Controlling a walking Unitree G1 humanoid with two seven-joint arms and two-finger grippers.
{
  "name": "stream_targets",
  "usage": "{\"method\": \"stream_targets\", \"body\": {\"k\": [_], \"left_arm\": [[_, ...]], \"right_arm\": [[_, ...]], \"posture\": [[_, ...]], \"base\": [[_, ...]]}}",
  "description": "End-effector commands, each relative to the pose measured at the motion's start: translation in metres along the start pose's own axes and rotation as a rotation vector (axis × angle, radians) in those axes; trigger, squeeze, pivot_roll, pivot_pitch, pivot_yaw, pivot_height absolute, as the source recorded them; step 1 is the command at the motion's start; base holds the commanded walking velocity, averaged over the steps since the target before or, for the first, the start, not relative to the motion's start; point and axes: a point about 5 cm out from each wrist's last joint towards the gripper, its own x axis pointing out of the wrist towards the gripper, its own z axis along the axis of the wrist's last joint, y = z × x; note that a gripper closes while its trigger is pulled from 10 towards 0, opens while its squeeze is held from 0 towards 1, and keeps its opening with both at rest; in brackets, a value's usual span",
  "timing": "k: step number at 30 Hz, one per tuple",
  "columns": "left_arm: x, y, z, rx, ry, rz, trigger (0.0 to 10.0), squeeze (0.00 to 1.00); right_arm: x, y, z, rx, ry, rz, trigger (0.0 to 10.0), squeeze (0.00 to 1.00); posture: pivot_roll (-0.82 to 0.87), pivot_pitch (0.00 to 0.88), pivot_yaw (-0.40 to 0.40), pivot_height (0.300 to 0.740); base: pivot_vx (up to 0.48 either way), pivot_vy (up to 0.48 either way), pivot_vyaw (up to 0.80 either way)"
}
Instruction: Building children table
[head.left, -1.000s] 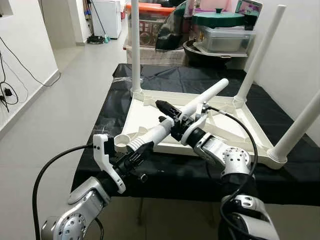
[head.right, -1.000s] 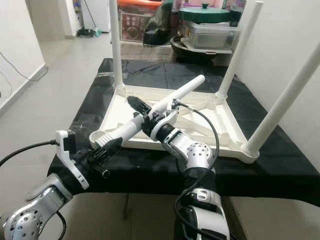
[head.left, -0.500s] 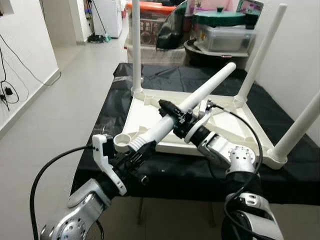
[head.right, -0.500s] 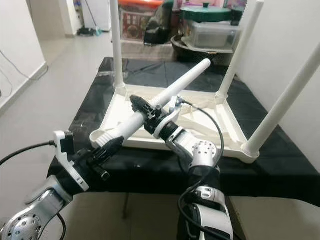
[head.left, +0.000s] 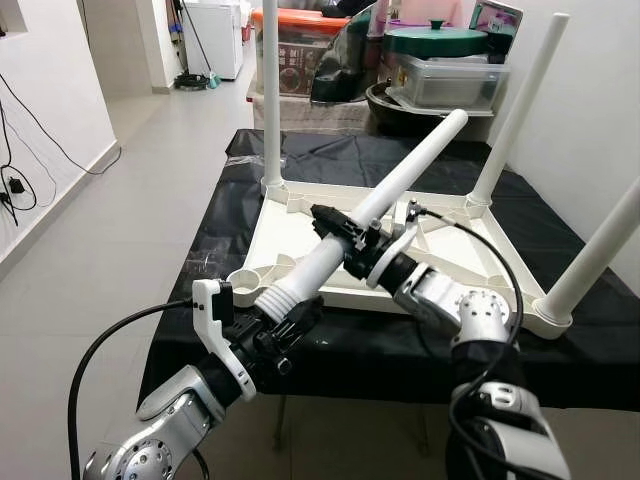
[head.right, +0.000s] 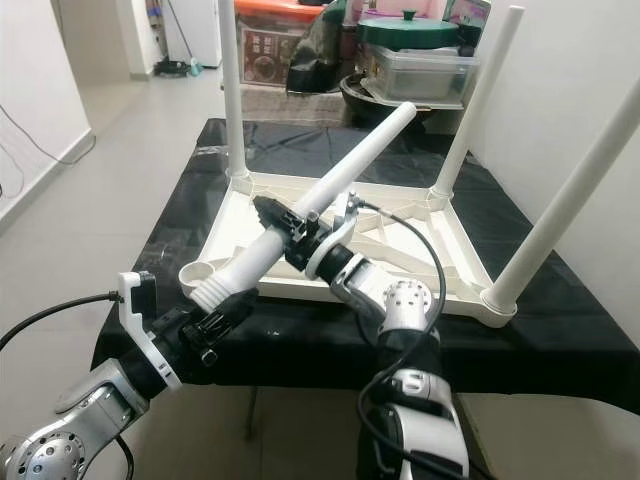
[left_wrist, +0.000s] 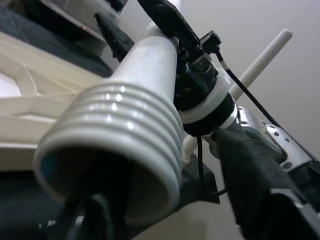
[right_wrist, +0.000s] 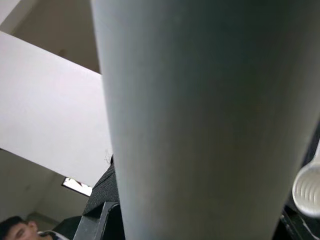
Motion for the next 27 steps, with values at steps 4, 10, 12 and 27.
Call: {"method": "stream_targets", "body": {"k": [4,10,12,27], "left_arm": [[-0.004,0.014,-0.024,-0.030,0.103,0.118,10.0,1.00],[-0.011,0.023,-0.026,-0.019,0.097,0.230,10.0,0.00],[-0.012,0.025,-0.025,-0.011,0.078,0.260,10.0,0.00],[-0.008,0.025,-0.015,0.129,-0.067,0.465,10.0,0.00]], "right_arm": [[0.006,0.029,0.034,-0.034,-0.156,0.120,0.0,0.00],[-0.001,0.030,0.060,-0.078,-0.292,0.070,0.0,0.00],[-0.003,0.030,0.065,-0.123,-0.329,0.038,0.0,0.00],[-0.013,0.025,0.041,-1.053,-0.377,-0.332,10.0,0.00]], "posture": [[0.10,0.000,-0.088,0.740],[0.11,0.000,-0.085,0.740],[0.11,0.000,-0.087,0.740],[0.11,0.000,-0.074,0.740]], "base": [[0.000,0.000,0.00],[0.000,0.000,0.00],[0.000,0.000,0.00],[0.000,0.000,0.37]]}}
